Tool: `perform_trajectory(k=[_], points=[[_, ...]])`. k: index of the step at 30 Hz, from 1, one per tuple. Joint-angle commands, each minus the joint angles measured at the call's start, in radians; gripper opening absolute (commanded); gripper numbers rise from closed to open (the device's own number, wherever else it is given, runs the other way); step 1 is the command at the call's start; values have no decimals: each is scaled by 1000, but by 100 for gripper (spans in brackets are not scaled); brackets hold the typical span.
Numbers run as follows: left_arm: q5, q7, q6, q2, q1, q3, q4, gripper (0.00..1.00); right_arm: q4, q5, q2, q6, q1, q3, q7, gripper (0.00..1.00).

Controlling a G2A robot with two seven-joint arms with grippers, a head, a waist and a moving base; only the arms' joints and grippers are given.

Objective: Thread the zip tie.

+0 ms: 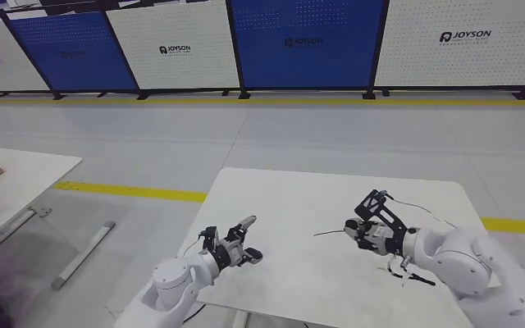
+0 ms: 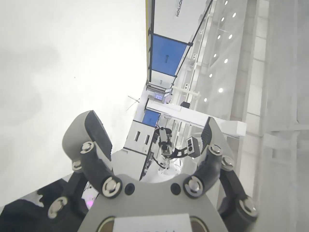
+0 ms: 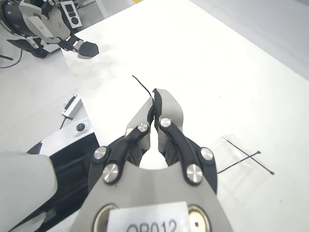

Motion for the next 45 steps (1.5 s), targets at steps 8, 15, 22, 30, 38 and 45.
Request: perform_trajectory(k=[8,15,22,30,38,45], points=[[-35,119,0,32,-56,34,-5,100,32,29,-6,0,24,-19,-4,0],[-69,121,0,29,-56,59,-1,100,11,-42,-7,12,16,-24,-28,0],[-270,164,0,60,-101,153,-13,100,-79,-271,-36,77,73,-119,-5,0],[-485,299,0,130,-194,287,-8,100,-37,-336,-88,172,175,-222,48,0],[-485,299,0,130,-194,287,-8,100,-37,-336,-88,172,175,-222,48,0],[-582,339,0,114,-230,304,0,100,-83,-498,-95,86,171,-259,-2,0]])
